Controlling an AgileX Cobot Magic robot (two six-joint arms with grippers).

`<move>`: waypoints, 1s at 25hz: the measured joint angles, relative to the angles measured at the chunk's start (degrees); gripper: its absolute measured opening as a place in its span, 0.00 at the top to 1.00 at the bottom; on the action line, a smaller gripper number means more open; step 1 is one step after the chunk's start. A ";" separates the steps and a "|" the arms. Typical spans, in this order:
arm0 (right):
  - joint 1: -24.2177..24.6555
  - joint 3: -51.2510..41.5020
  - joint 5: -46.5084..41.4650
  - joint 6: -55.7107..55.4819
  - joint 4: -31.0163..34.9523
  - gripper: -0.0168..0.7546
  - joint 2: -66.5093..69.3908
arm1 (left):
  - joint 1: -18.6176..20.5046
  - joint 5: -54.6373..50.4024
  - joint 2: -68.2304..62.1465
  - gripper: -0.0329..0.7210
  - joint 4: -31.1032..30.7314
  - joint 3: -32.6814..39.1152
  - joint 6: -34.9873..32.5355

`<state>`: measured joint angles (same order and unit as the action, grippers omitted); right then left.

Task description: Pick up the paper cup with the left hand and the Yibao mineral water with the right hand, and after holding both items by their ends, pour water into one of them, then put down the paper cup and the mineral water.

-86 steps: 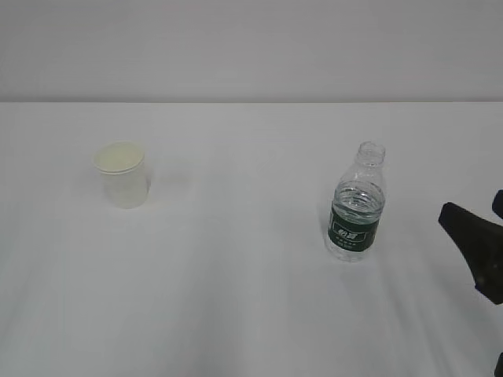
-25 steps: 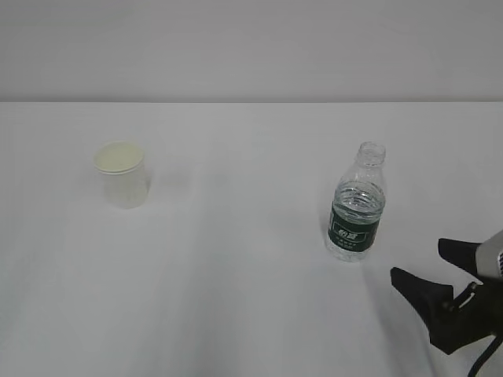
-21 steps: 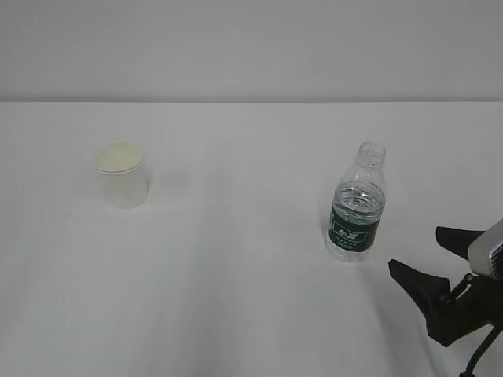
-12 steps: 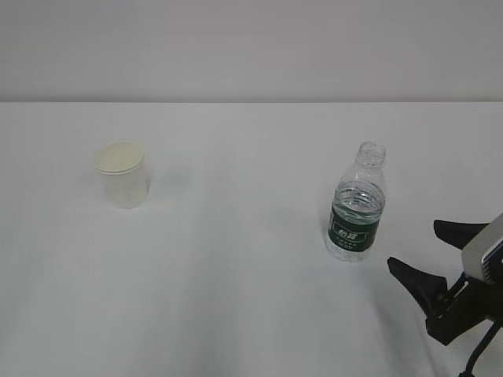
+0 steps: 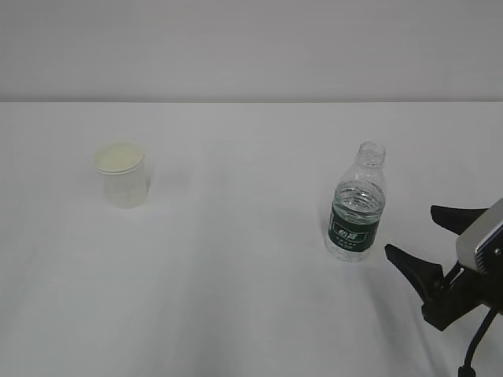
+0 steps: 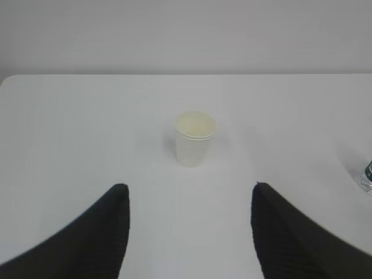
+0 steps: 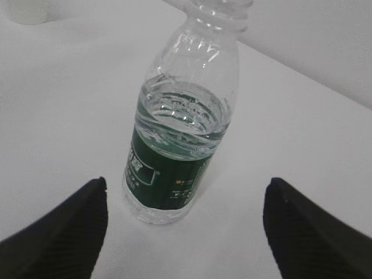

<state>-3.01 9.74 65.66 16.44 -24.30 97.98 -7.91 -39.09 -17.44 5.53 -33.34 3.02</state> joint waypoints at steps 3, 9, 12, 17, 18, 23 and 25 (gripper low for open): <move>0.00 0.00 0.00 -0.90 0.00 0.16 0.00 | 0.00 0.51 0.00 0.33 0.00 0.00 0.00; 0.00 0.77 0.00 -3.17 -0.32 0.16 1.99 | 0.00 1.19 0.00 0.33 0.00 0.00 0.00; 0.00 1.56 0.00 -4.09 -1.39 0.16 3.94 | 0.00 1.23 0.00 0.33 0.00 0.00 0.00; 0.00 3.18 0.00 -6.33 -2.64 0.16 6.03 | 0.00 1.23 0.00 0.33 -0.11 0.00 0.00; 0.00 3.65 0.00 -6.75 -2.79 0.16 6.17 | 0.00 1.23 0.00 0.33 -0.11 0.00 0.00; 0.00 5.19 0.00 -7.93 -3.13 0.16 6.39 | 0.00 1.32 0.00 0.33 -0.11 0.00 0.00; 0.00 5.91 0.00 -8.63 -3.16 0.16 6.43 | 0.00 1.32 0.00 0.33 -0.11 0.00 0.00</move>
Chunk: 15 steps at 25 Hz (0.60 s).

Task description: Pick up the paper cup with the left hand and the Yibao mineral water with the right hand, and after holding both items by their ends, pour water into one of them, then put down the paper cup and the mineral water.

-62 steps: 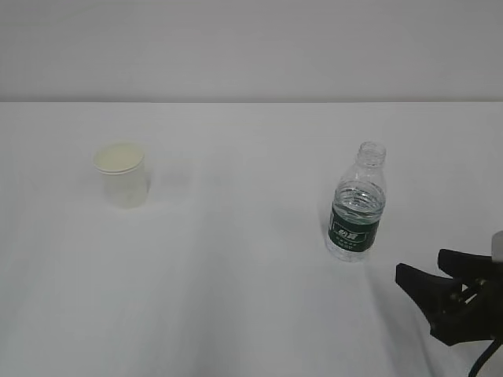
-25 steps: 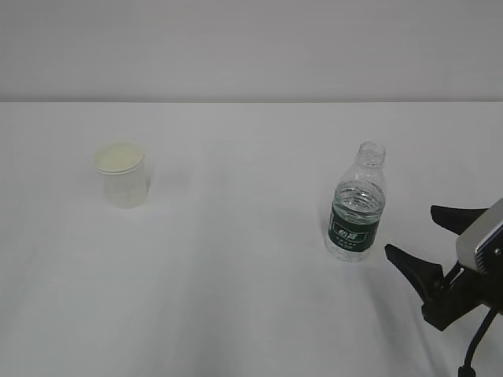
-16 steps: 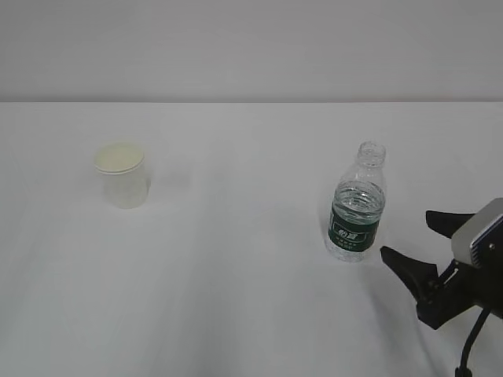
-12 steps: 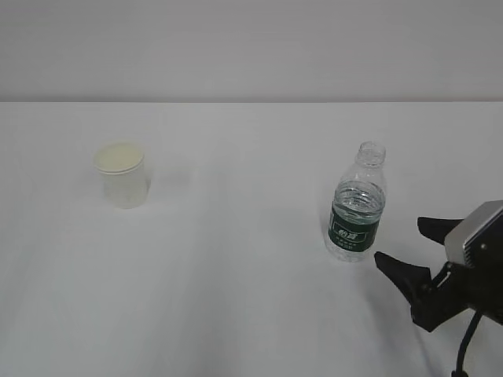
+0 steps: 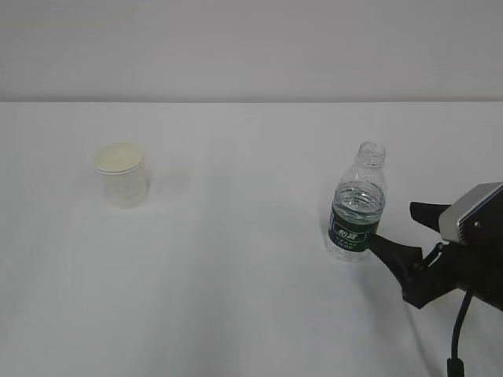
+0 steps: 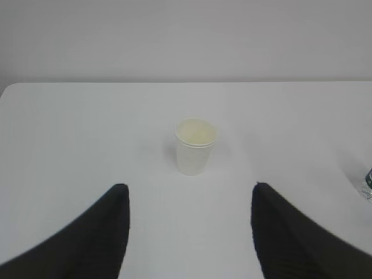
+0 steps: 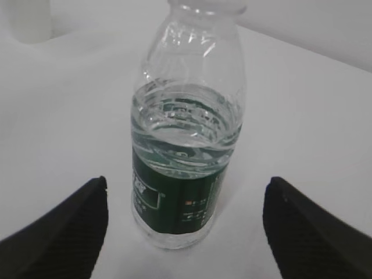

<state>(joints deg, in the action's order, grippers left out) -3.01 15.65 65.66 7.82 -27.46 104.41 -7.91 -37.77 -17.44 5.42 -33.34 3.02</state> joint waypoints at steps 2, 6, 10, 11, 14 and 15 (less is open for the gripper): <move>0.00 0.60 0.00 -1.26 0.00 0.16 0.30 | 0.00 0.00 0.00 0.33 0.00 0.00 0.00; 0.00 1.84 0.00 -6.14 -0.10 0.16 2.04 | 0.00 0.13 0.00 0.33 0.00 0.00 0.00; 0.00 2.55 0.00 -9.24 -0.90 0.16 5.10 | 0.00 0.13 0.00 0.33 0.00 0.00 0.00; 0.00 2.75 0.00 -9.48 -1.30 0.16 5.78 | 0.00 0.15 0.00 0.33 0.00 0.00 0.00; 0.00 3.73 0.00 -9.60 -2.10 0.16 7.14 | 0.00 0.25 0.00 0.33 0.00 0.00 0.00; 0.00 4.04 0.00 -9.60 -2.20 0.16 7.49 | 0.00 0.25 0.00 0.33 0.00 0.00 0.00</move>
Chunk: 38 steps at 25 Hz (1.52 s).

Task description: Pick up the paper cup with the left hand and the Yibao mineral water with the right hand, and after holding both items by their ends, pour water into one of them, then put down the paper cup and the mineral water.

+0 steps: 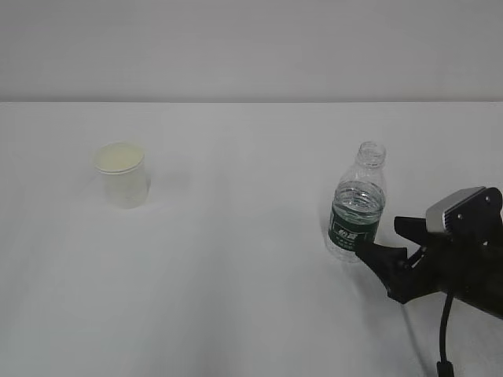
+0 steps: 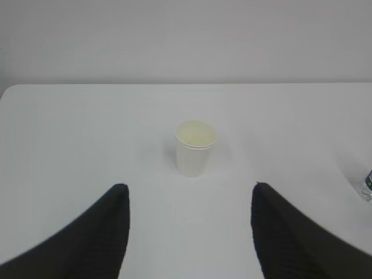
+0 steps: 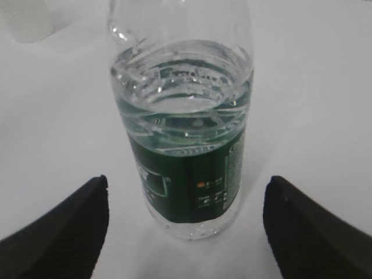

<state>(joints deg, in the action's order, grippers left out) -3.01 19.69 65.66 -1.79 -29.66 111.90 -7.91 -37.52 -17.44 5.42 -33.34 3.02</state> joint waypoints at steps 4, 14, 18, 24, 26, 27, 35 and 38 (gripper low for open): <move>0.00 1.58 0.00 -0.13 -0.38 0.16 1.02 | 0.00 0.12 0.00 0.33 0.00 0.00 0.00; 0.00 4.71 0.00 -0.17 -1.76 0.16 4.97 | 0.00 0.12 0.00 0.33 0.00 0.00 0.00; 0.00 6.08 0.11 -0.17 -2.94 0.16 6.60 | 0.00 0.12 0.00 0.33 0.00 0.00 0.00; 0.00 8.04 0.11 -0.26 -4.08 0.16 7.43 | 0.00 0.12 0.00 0.33 0.00 0.00 0.00; 0.00 8.58 0.11 -0.26 -4.26 0.16 7.52 | 0.00 0.12 -0.09 0.33 0.00 0.00 0.00; 0.00 8.80 0.11 -0.26 -4.36 0.16 7.52 | 0.00 0.12 -0.09 0.33 0.00 0.00 0.00; 0.00 10.72 0.11 -1.19 -5.40 0.16 7.52 | 0.00 0.12 -0.09 0.33 0.00 0.00 0.00; 0.00 11.55 0.11 -1.98 -6.02 0.16 7.52 | 0.00 0.12 -0.09 0.33 0.00 0.00 0.00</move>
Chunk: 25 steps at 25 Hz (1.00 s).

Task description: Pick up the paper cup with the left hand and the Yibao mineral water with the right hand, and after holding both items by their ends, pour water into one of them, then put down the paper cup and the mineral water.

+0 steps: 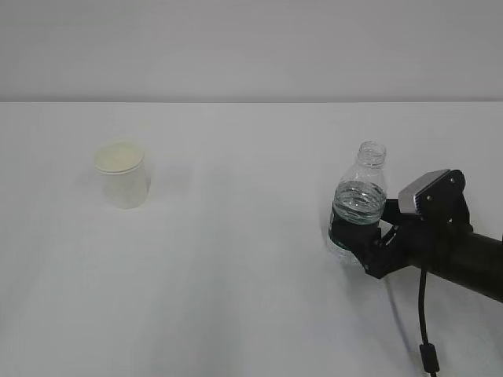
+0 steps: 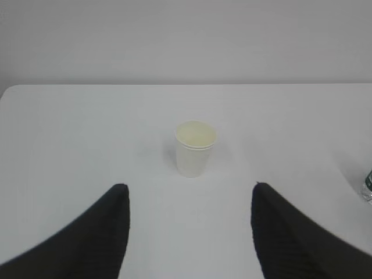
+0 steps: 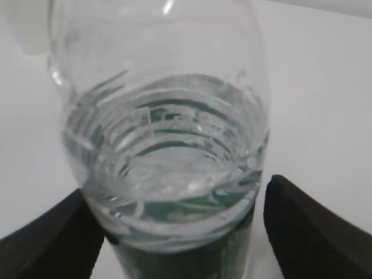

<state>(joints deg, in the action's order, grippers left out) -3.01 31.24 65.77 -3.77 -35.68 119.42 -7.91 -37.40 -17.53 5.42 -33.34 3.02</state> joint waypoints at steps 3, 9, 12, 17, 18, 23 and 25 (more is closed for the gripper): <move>0.00 0.50 0.00 -0.72 -0.62 0.16 0.13 | 0.00 0.00 0.00 0.33 0.11 0.00 0.00; 0.00 2.04 0.00 -1.87 -1.64 0.16 1.57 | 0.00 0.00 0.00 0.33 0.11 0.00 0.00; 0.00 2.73 0.00 -2.67 -2.02 0.16 3.06 | 0.00 0.00 0.00 0.33 0.23 0.00 0.00; 0.00 4.43 0.00 -3.38 -3.25 0.16 5.03 | 0.00 0.00 0.00 0.33 0.43 0.00 0.00; 0.00 4.80 0.00 -3.50 -3.47 0.16 5.29 | 0.00 0.00 0.00 0.33 0.47 0.00 0.00; 0.00 5.82 0.00 -3.58 -3.84 0.17 5.51 | 0.00 0.00 0.00 0.33 0.59 0.00 0.00; 0.00 5.96 0.00 -3.58 -3.97 0.17 5.51 | 0.00 0.00 0.00 0.33 0.69 0.00 0.00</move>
<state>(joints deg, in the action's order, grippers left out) -3.01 37.20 65.77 -7.35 -39.65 124.92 -7.91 -37.40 -17.53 6.11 -33.34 3.02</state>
